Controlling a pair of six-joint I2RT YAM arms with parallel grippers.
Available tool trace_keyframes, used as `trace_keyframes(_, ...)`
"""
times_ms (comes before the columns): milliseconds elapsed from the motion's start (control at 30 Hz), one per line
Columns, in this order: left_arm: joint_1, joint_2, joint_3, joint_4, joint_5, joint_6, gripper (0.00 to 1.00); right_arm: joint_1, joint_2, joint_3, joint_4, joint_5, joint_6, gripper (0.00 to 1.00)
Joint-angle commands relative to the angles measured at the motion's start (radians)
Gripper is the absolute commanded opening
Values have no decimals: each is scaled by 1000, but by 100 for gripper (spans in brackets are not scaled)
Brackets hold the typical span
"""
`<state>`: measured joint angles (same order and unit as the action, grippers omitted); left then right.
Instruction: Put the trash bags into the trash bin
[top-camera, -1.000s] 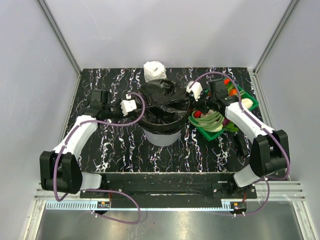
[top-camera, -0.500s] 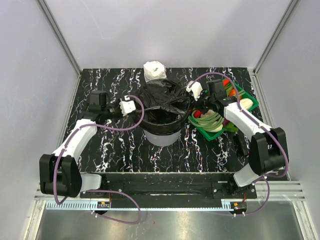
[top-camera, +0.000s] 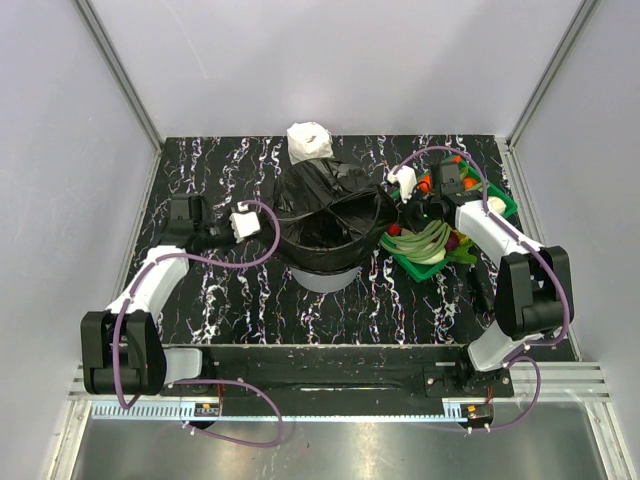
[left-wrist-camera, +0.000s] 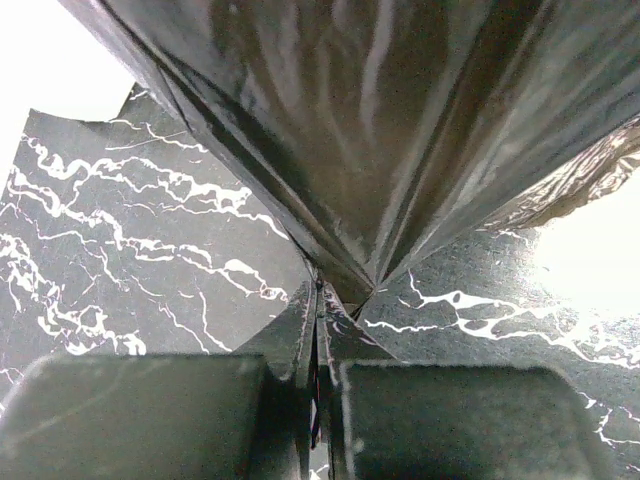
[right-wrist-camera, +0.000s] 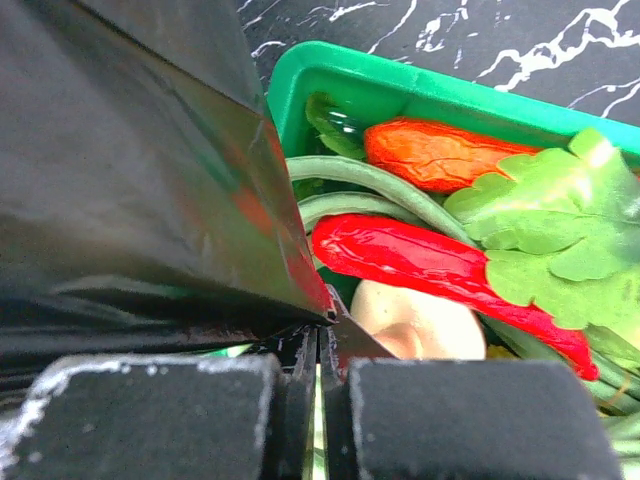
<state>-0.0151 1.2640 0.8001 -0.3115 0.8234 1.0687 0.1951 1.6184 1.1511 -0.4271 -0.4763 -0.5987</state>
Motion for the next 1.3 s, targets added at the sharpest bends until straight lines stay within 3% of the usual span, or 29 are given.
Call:
trace_keyframes(0, 6, 14, 22, 15, 57, 54, 0, 0, 20, 4, -12, -44, 23, 0)
trace_keyframes(1267, 1, 51, -144, 103, -201, 312, 0, 0, 37, -97, 30, 166, 23, 0)
